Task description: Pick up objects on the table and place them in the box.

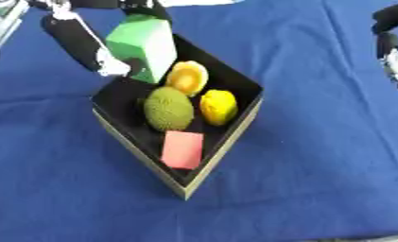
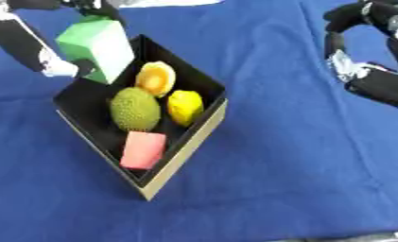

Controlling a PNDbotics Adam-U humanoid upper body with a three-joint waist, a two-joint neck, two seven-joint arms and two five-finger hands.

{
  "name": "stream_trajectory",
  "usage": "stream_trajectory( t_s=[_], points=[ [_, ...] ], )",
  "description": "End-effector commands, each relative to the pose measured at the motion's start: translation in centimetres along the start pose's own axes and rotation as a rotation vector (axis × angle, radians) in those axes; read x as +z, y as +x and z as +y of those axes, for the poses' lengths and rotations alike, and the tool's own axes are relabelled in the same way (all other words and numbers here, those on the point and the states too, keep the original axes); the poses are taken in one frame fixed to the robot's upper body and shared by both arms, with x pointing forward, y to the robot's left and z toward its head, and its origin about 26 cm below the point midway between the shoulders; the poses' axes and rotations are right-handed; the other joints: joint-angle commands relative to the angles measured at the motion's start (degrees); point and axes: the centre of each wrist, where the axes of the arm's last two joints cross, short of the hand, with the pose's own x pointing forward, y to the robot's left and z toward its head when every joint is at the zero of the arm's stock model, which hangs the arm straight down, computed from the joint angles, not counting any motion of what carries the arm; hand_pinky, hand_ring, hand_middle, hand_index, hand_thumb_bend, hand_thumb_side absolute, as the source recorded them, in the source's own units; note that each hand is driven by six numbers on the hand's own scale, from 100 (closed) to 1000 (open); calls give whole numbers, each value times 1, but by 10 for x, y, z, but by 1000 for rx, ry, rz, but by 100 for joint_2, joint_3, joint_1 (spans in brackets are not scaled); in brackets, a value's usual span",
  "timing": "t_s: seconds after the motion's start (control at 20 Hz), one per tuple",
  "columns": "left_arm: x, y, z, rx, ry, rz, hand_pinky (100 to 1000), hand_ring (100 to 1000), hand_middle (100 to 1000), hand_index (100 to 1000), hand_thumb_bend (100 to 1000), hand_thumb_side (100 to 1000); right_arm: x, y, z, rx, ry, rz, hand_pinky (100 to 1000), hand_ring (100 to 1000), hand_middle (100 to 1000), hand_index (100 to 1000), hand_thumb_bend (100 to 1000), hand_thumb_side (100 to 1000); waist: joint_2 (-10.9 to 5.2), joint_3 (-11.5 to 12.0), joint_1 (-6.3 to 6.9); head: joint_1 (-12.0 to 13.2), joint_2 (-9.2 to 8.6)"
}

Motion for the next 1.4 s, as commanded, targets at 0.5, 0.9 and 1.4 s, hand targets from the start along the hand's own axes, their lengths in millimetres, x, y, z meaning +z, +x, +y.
stream_trajectory(
  t_s=[0.5,0.9,1.4],
  points=[
    [-23,16,-25,-162,-46,-16,909,882,826,900,280,326,-8,7,-11,13,-6,-34,821,676,619,769,100,544,-82,-69,-29,33,38],
    [-10,9,-20,-284,46,14,922,904,841,917,435,593,-7,7,-10,9,-15,-27,822,675,618,769,100,547,-86,-66,-42,29,50],
    [40,21,6,-50,306,-92,881,813,711,825,100,389,-5,5,-14,5,-46,-29,822,675,615,768,100,533,-160,-26,-70,-36,78]
  ],
)
